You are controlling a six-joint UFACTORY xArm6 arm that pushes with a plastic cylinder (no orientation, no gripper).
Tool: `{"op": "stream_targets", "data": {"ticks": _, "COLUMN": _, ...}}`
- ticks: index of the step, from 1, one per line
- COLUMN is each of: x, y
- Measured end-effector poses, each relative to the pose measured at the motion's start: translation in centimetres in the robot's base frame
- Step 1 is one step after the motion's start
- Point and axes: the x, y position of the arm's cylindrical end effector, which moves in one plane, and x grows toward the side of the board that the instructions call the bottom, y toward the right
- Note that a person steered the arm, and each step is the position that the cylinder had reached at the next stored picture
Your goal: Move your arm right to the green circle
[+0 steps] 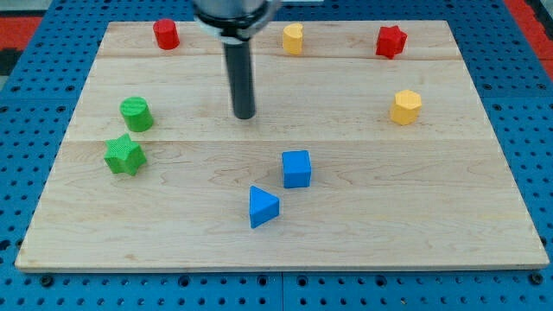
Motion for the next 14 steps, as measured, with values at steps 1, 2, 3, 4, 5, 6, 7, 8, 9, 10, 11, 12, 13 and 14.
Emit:
{"op": "stream_targets", "data": {"ticks": 1, "x": 0.0, "y": 0.9}}
{"op": "stream_targets", "data": {"ticks": 2, "x": -0.8, "y": 0.9}}
{"op": "stream_targets", "data": {"ticks": 3, "x": -0.8, "y": 0.9}}
{"op": "stream_targets", "data": {"ticks": 4, "x": -0.8, "y": 0.9}}
{"op": "stream_targets", "data": {"ticks": 5, "x": -0.8, "y": 1.0}}
{"op": "stream_targets", "data": {"ticks": 6, "x": -0.8, "y": 1.0}}
{"op": "stream_targets", "data": {"ticks": 7, "x": -0.9, "y": 1.0}}
{"op": "stream_targets", "data": {"ticks": 8, "x": -1.0, "y": 1.0}}
{"op": "stream_targets", "data": {"ticks": 9, "x": -1.0, "y": 1.0}}
{"op": "stream_targets", "data": {"ticks": 10, "x": -0.6, "y": -0.6}}
{"op": "stream_targets", "data": {"ticks": 11, "x": -0.6, "y": -4.7}}
{"op": "stream_targets", "data": {"ticks": 12, "x": 0.2, "y": -6.1}}
{"op": "stream_targets", "data": {"ticks": 13, "x": 3.3, "y": -6.1}}
{"op": "stream_targets", "data": {"ticks": 14, "x": 3.9, "y": -6.2}}
